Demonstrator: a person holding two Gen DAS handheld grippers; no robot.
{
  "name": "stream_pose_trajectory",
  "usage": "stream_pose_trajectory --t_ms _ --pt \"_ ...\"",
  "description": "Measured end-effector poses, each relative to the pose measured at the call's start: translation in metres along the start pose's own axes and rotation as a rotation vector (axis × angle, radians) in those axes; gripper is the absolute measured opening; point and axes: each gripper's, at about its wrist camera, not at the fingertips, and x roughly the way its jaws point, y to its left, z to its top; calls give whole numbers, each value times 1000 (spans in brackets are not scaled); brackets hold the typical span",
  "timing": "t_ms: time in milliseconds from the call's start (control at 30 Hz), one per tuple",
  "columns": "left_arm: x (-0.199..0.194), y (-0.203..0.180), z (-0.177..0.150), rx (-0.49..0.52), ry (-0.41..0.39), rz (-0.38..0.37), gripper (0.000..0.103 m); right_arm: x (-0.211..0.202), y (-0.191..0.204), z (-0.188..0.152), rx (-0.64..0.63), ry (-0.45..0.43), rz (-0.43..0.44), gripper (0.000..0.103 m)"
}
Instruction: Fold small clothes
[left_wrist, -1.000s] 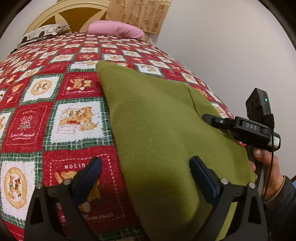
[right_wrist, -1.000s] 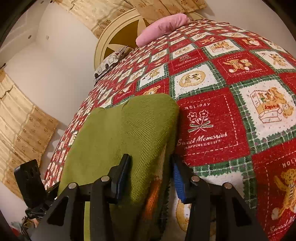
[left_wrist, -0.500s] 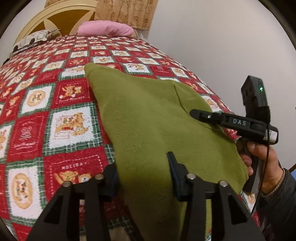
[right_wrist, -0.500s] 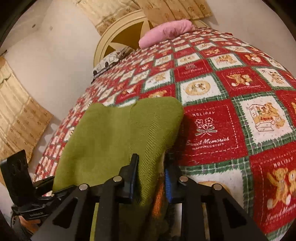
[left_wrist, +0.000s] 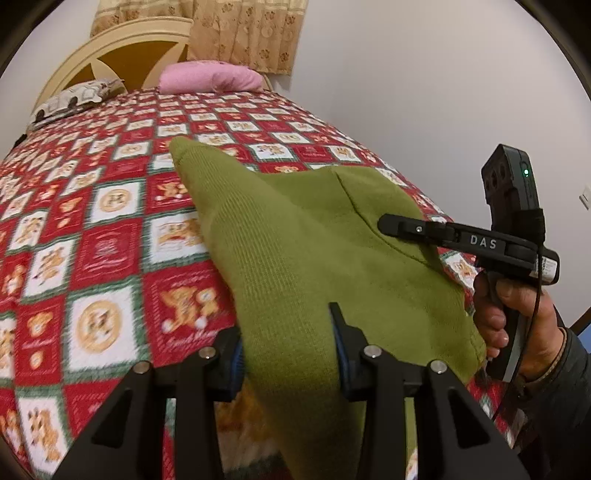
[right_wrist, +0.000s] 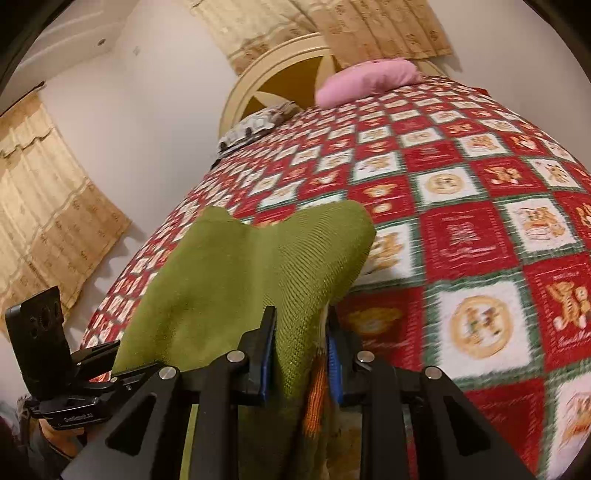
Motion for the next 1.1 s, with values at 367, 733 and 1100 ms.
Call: stream_pose_trajectory --t_ms 367,733,1100 --pt "-49 26 -31 -51 -44 68 39 17 62 -25 -26 17 86 24" --pt "-95 54 -65 -122 -109 115 39 32 117 -37 -84 53 160 24" --pt "-129 77 -85 -149 -157 171 39 54 163 -44 -125 82 220 24"
